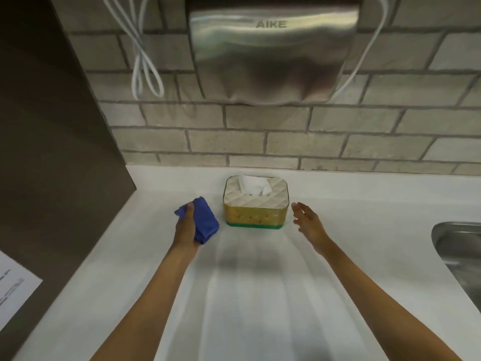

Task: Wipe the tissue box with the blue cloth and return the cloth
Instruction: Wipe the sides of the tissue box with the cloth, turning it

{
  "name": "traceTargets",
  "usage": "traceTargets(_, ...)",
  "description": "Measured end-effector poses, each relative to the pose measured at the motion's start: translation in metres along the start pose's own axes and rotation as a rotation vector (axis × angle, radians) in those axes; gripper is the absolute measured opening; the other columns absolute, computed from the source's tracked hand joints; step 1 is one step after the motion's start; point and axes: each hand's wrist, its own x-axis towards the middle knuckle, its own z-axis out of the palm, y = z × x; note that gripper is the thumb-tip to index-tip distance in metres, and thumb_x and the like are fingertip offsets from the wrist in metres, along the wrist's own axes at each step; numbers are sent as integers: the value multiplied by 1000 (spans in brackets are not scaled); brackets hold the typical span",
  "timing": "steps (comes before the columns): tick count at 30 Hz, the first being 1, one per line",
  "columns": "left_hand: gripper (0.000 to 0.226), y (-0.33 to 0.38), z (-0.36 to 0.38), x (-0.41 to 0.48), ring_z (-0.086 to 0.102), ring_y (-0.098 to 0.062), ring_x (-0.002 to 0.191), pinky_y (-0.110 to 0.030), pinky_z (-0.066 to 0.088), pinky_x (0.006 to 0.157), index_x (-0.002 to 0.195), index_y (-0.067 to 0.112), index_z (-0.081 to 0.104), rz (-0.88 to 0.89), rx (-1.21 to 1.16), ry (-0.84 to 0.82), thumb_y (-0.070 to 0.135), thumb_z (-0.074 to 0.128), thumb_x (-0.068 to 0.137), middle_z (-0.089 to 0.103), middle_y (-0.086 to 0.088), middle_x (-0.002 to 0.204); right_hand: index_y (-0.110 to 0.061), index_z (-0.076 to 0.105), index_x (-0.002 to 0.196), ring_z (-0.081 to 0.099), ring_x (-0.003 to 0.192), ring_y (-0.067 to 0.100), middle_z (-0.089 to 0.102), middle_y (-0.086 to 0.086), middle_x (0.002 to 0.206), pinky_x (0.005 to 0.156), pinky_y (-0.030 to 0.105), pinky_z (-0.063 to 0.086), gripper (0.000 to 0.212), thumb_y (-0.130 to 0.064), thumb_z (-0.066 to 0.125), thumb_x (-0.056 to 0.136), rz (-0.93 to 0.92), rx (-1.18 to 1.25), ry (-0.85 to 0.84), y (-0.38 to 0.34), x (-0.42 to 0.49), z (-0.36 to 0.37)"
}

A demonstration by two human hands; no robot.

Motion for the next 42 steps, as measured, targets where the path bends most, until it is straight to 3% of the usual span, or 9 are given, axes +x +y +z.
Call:
traceTargets(3, 47, 2, 23, 26, 58, -26, 90, -36, 48, 76, 132, 9, 44, 83, 138, 109, 40, 39, 96, 59, -9, 102, -15, 31, 146, 40, 135, 32, 41, 13, 148, 115, 48, 30, 59, -44, 40, 95, -1, 18, -35, 2, 15, 4)
traceTargets(5, 50, 0, 38, 38, 56, -32, 109, -42, 46, 94, 133, 8, 44, 88, 266, 178, 41, 42, 95, 58, -17, 120, -13, 33, 145, 40, 136, 31, 43, 13, 148, 115, 47, 30, 58, -43, 40, 95, -5, 31, -35, 7, 23, 7)
traceTargets(8, 48, -8, 55, 48, 54, -36, 117, -44, 45, 101, 128, 5, 50, 116, 375, 162, 38, 48, 93, 58, -21, 127, -12, 46, 138, 48, 130, 29, 52, 13, 140, 112, 46, 36, 49, -38, 40, 97, -62, 36, -59, 13, 28, 10)
traceTargets(14, 45, -19, 68, 52, 57, -36, 112, -42, 48, 96, 122, 8, 53, 193, 497, 165, 31, 65, 84, 62, -20, 120, -12, 55, 130, 60, 113, 24, 66, 9, 121, 96, 32, 47, 39, -31, 43, 98, -135, 38, -21, 22, 31, 18)
traceTargets(16, 46, -20, 70, 51, 57, -37, 112, -45, 48, 97, 122, 8, 53, 196, 511, 174, 31, 65, 84, 61, -21, 121, -14, 57, 130, 60, 103, 19, 67, 5, 111, 85, 26, 45, 39, -32, 45, 97, -145, 41, -8, 23, 29, 18)
traceTargets(22, 42, -25, 63, 30, 59, -35, 105, -39, 47, 89, 115, 10, 55, 206, 618, 174, 39, 61, 85, 64, -16, 111, -21, 57, 129, 59, 91, 15, 66, -2, 97, 77, 23, 43, 40, -36, 50, 94, -128, 97, 33, 31, 8, 11)
traceTargets(32, 26, -50, 32, -56, 54, -24, 78, -30, 41, 70, 79, 20, 48, 208, 746, 144, 44, 49, 89, 54, 3, 71, -18, 58, 127, 66, 96, 25, 70, 1, 89, 95, 45, 50, 49, -48, 49, 90, -111, 19, 94, 55, -87, -15)
traceTargets(38, 30, -45, 21, -97, 53, -13, 61, -26, 42, 57, 66, 26, 47, 222, 834, 134, 49, 52, 83, 55, 3, 65, -17, 63, 117, 68, 83, 23, 70, 5, 84, 82, 36, 52, 47, -52, 47, 89, -126, 14, 130, 55, -131, -25)
traceTargets(42, 38, -39, 19, -110, 55, -17, 67, -30, 43, 68, 69, 23, 52, 203, 865, 99, 59, 51, 80, 58, 1, 69, -16, 62, 122, 65, 83, 20, 70, 8, 89, 82, 35, 51, 52, -53, 46, 88, -130, 6, 85, 58, -146, -29)
